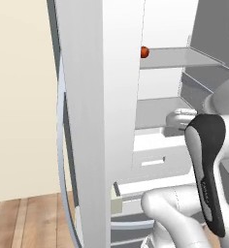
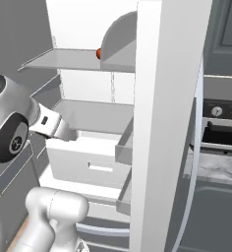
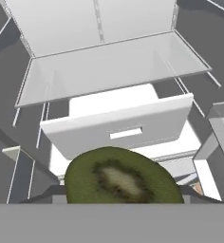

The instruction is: Pick the apple and kiwi from the fridge and place them inside the tupperware on the counter.

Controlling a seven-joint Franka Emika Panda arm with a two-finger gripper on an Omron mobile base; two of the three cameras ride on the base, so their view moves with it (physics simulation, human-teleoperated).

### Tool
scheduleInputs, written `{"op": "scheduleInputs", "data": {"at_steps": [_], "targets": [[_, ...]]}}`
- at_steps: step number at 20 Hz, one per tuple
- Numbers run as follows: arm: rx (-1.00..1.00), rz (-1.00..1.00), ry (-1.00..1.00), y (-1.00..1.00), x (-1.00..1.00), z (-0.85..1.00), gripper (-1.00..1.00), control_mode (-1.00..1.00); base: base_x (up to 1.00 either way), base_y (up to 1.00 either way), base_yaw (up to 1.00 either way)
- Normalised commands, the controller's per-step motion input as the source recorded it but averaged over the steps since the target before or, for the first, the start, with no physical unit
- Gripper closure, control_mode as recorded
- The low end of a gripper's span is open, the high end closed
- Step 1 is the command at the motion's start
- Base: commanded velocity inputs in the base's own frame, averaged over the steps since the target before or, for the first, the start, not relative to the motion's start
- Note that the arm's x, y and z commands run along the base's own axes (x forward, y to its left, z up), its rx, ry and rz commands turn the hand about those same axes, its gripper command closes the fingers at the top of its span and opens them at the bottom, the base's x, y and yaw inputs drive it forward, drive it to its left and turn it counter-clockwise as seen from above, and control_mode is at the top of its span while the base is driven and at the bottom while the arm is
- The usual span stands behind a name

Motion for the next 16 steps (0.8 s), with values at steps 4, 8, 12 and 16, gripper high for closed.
{"op": "scheduleInputs", "data": {"at_steps": [4, 8, 12, 16], "targets": [[0.0, -0.03, -0.06, 0.0, -0.63, -0.15, 1.0, 1.0, -0.24, 0.0, 0.0], [0.0, 0.0, 0.0, 0.0, 0.0, 0.0, 1.0, 1.0, -1.0, 0.04, 0.0], [0.0, 0.0, 0.0, 0.0, 0.0, 0.0, 1.0, 1.0, -1.0, 0.14, 0.0], [0.0, 0.0, 0.0, 0.0, 0.0, 0.0, 1.0, 1.0, -0.94, 0.27, 0.0]]}}
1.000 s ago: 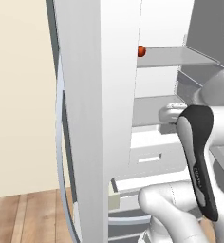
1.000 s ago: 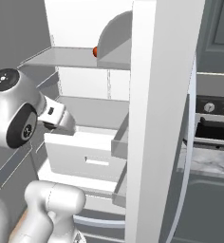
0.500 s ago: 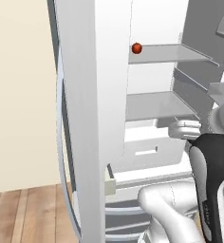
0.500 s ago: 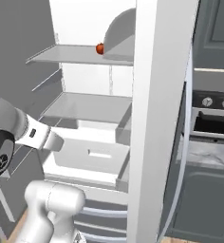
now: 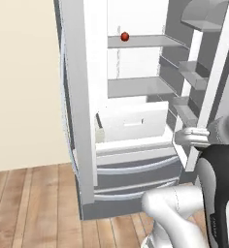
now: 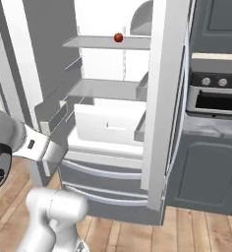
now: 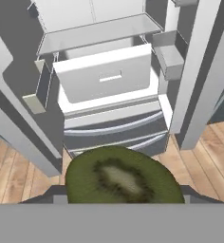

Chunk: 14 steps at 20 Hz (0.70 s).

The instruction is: Pick the apple and kiwi from the fridge and place them inside the tupperware on the counter.

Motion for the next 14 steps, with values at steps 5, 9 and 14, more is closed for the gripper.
{"op": "scheduleInputs", "data": {"at_steps": [5, 9, 14], "targets": [[0.0, 0.0, 0.0, 0.0, 0.0, 0.0, 1.0, 1.0, -0.8, 0.32, -0.01], [0.0, 0.0, 0.0, 0.0, 0.0, 0.0, 1.0, 1.0, -0.68, 0.07, -0.51], [0.0, 0.0, 0.0, 0.0, 0.0, 0.0, 1.0, 1.0, -0.32, -0.15, -1.0]]}}
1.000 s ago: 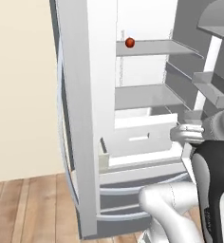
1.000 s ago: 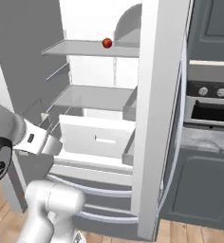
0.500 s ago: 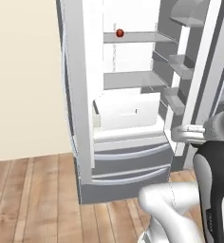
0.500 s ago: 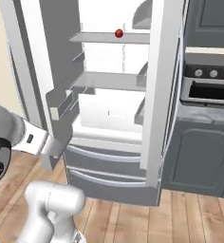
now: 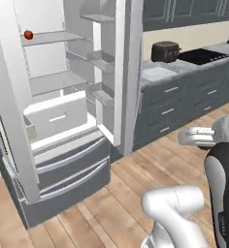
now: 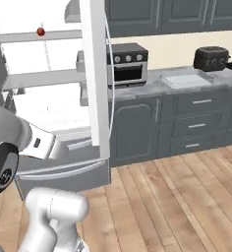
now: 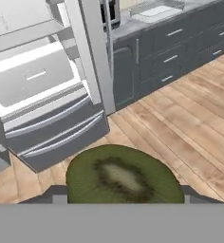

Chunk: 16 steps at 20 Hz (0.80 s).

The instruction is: Pick the apple and kiwi from the fridge and place them inside the tupperware on the counter.

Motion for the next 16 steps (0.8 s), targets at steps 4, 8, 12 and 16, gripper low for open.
{"op": "scheduleInputs", "data": {"at_steps": [4, 8, 12, 16], "targets": [[0.0, 0.0, 0.0, 0.0, 0.0, 0.0, 1.0, 1.0, 0.03, -0.23, -1.0], [0.0, 0.0, 0.0, 0.0, 0.0, 0.0, 1.0, 1.0, 0.65, -0.26, -0.97], [0.0, 0.0, 0.0, 0.0, 0.0, 0.0, 1.0, 1.0, 0.99, -0.26, -0.43], [0.0, 0.0, 0.0, 0.0, 0.0, 0.0, 1.0, 1.0, 1.0, -0.11, -0.02]]}}
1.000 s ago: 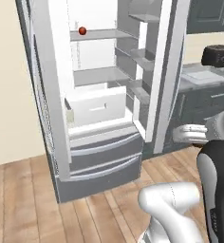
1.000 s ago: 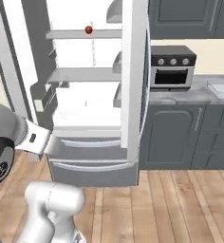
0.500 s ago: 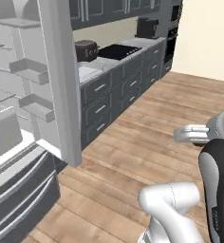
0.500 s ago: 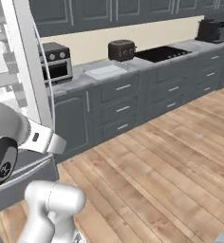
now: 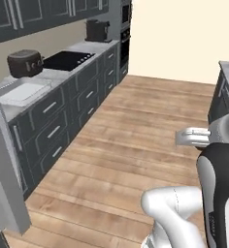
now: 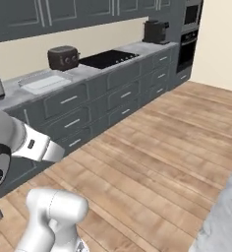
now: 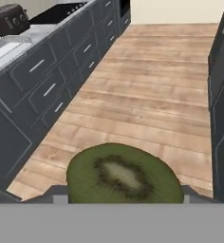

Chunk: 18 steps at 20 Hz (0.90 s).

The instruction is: Pick the apple and kiwi from the fridge and place them inside the tupperware on the counter.

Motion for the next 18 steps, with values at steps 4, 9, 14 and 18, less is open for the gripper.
{"op": "scheduleInputs", "data": {"at_steps": [4, 9, 14, 18], "targets": [[0.0, 0.0, 0.0, 0.0, 0.0, 0.0, 1.0, 1.0, 1.0, 0.0, 0.0], [0.0, 0.0, 0.0, 0.0, 0.0, 0.0, 1.0, 1.0, 1.0, 0.0, 0.01], [0.0, 0.0, 0.0, 0.0, 0.0, 0.0, 1.0, 1.0, 1.0, 0.02, 0.33], [0.0, 0.0, 0.0, 0.0, 0.0, 0.0, 1.0, 1.0, 1.0, 0.02, 0.63]]}}
